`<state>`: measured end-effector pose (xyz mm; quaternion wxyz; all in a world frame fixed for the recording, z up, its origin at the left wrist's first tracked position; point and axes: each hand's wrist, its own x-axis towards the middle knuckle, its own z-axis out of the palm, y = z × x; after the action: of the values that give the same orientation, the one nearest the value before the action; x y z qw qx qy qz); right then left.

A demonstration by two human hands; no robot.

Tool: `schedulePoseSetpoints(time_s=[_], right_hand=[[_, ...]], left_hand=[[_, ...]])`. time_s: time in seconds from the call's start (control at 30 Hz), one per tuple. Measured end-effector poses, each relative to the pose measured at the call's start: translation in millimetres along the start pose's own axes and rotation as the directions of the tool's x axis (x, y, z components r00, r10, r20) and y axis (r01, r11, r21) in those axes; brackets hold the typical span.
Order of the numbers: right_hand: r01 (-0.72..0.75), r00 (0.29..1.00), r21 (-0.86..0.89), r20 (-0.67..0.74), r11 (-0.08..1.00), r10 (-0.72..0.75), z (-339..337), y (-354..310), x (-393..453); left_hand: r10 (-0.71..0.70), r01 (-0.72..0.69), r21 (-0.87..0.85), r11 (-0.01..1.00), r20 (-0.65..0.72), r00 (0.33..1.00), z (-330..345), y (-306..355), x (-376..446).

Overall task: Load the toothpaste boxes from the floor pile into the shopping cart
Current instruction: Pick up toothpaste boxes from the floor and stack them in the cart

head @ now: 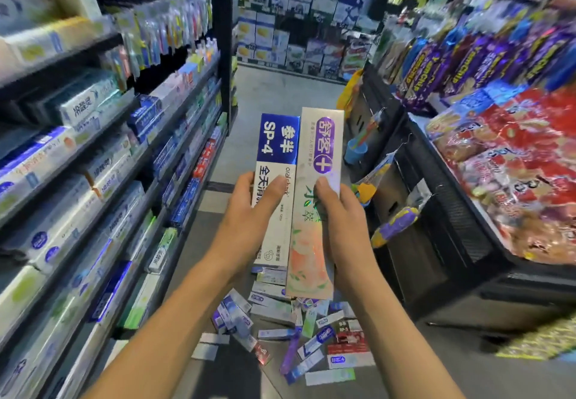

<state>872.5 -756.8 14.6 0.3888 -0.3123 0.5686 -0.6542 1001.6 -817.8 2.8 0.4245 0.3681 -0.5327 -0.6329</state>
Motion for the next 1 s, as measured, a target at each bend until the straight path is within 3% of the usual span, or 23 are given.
schedulePoseSetpoints(time_s=[0.27,0.43,0.7,1.0], right_hand=[[0.082,0.938,0.027,-0.341,0.996,-0.068,-21,-16,-61],[0.116,0.791,-0.03,-0.601,0.993,-0.111,-44,-20,-126],[0.179,0.375,-0.111,-0.911,0.978,-0.172,-94,-5,-285],[0.18,-0.038,-0.13,-0.991,0.975,-0.126,-130,23,-489]], left_hand=[[-0.011,-0.004,0.043,0.999,0.326,0.945,31,19,-19],[-0.015,-0.008,0.04,0.999,0.546,0.838,71,15,-49],[-0.133,0.166,0.061,0.984,0.876,0.464,156,-20,-176],[-0.225,0.188,0.217,0.958,0.974,0.021,210,-56,-377]])
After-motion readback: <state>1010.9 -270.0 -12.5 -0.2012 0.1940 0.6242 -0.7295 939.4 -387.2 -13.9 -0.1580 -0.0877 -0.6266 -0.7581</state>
